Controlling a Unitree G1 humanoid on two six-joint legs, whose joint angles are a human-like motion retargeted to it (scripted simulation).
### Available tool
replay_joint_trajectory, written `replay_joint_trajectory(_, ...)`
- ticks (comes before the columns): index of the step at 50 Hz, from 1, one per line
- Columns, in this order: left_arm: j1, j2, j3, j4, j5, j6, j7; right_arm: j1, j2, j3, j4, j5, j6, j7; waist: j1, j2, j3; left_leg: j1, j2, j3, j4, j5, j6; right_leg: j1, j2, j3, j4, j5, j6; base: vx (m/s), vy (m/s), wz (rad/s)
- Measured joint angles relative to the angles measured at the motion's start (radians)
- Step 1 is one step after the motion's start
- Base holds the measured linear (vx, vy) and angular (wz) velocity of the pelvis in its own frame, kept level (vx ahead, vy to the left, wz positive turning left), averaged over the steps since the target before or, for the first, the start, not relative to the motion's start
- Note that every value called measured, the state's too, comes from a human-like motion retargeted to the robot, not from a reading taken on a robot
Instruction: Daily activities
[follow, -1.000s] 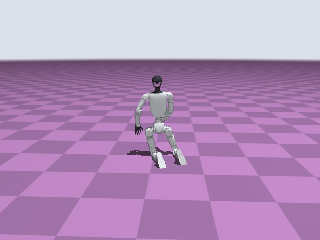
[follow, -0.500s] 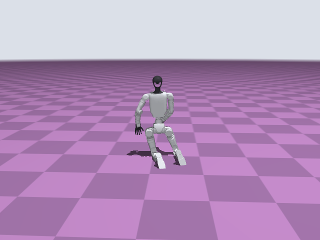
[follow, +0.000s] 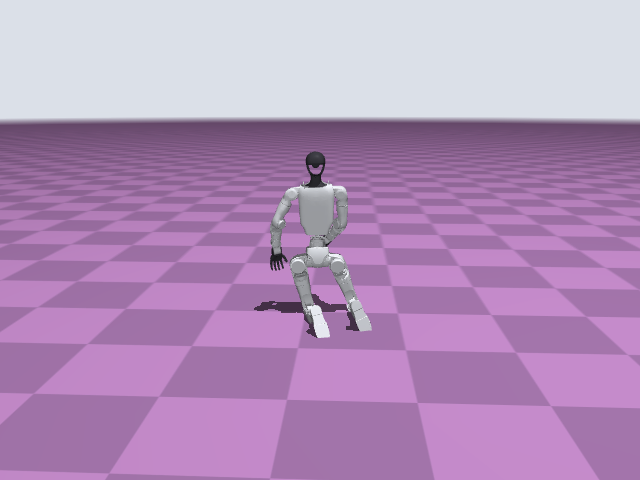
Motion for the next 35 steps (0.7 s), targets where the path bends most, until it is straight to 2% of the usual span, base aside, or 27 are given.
replay_joint_trajectory(35,-0.012,-0.002,0.009,-0.008,-0.010,0.004,-0.046,-0.004,-0.011,-0.004,-0.009,0.013,-0.005,0.038,0.005,0.007,0.005,-0.015,0.010,0.004,0.020,-0.001,0.003,-0.003,-0.001,-0.010,0.004,-0.005,0.000,0.00,0.00,0.00)
